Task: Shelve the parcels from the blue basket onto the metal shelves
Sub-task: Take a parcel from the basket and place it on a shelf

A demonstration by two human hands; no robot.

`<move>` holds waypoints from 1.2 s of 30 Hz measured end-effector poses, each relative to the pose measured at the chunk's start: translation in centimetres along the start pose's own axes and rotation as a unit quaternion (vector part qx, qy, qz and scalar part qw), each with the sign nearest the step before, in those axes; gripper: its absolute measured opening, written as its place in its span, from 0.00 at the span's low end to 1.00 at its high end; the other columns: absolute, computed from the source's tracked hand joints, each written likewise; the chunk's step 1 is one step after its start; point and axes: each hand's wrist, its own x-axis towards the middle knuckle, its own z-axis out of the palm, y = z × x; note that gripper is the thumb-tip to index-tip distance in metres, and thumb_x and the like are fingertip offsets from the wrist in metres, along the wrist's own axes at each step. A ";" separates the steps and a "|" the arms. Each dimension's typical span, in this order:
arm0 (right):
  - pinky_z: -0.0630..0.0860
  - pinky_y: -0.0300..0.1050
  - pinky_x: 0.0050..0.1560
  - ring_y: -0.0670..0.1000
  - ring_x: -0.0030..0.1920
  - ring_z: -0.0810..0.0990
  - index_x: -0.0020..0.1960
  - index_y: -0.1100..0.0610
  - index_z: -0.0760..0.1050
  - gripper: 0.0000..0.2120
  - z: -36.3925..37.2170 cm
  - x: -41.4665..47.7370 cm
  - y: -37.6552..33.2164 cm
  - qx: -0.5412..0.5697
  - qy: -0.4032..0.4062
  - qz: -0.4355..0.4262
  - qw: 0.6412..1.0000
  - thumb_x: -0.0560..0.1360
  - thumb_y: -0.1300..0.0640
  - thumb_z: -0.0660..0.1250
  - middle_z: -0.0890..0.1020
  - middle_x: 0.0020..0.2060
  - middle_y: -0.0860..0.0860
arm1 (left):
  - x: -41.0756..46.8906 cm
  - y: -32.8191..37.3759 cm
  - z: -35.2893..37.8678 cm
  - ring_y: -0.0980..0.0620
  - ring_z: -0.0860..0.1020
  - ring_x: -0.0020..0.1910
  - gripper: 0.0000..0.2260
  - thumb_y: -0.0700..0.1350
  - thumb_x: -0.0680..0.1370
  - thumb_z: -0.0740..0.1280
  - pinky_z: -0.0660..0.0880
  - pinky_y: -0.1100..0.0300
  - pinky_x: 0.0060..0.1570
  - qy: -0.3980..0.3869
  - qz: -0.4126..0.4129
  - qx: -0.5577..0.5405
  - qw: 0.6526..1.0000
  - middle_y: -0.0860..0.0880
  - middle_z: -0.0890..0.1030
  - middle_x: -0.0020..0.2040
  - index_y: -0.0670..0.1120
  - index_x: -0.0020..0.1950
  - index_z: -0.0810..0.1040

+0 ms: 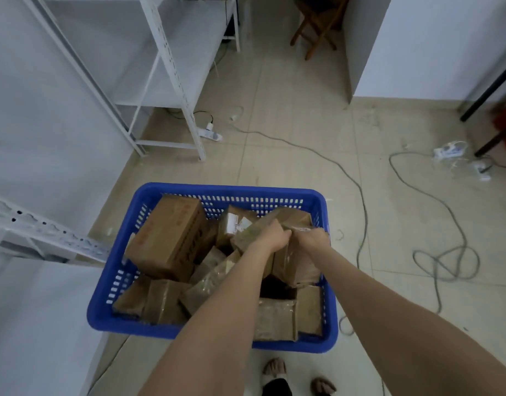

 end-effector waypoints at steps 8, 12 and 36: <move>0.78 0.56 0.57 0.59 0.54 0.79 0.67 0.61 0.69 0.25 -0.4 1.0 -0.5 0.025 -0.004 0.051 0.998 0.76 0.47 0.65 0.78 0.57 0.58 | 1.2 0.5 1.0 0.46 0.70 0.66 0.24 0.53 0.80 0.61 0.66 0.49 0.68 -0.029 -0.076 -0.138 0.987 0.46 0.71 0.69 0.46 0.73 0.66; 0.76 0.58 0.60 0.61 0.58 0.78 0.74 0.61 0.59 0.27 -1.4 -1.7 -1.9 -0.020 -0.005 0.011 1.000 0.79 0.51 0.60 0.76 0.61 0.60 | -1.4 0.2 -1.0 0.46 0.73 0.62 0.21 0.54 0.79 0.63 0.71 0.48 0.63 0.005 -0.105 -0.224 0.969 0.46 0.75 0.63 0.46 0.69 0.71; 0.80 0.58 0.52 0.60 0.50 0.82 0.62 0.57 0.72 0.31 1.4 -36.0 -10.2 0.072 -0.479 -0.197 0.852 0.69 0.37 0.72 0.83 0.49 0.59 | -38.4 -7.9 -13.9 0.55 0.72 0.54 0.23 0.26 0.72 0.62 0.70 0.68 0.48 0.488 -0.061 -0.265 0.829 0.46 0.75 0.63 0.45 0.63 0.78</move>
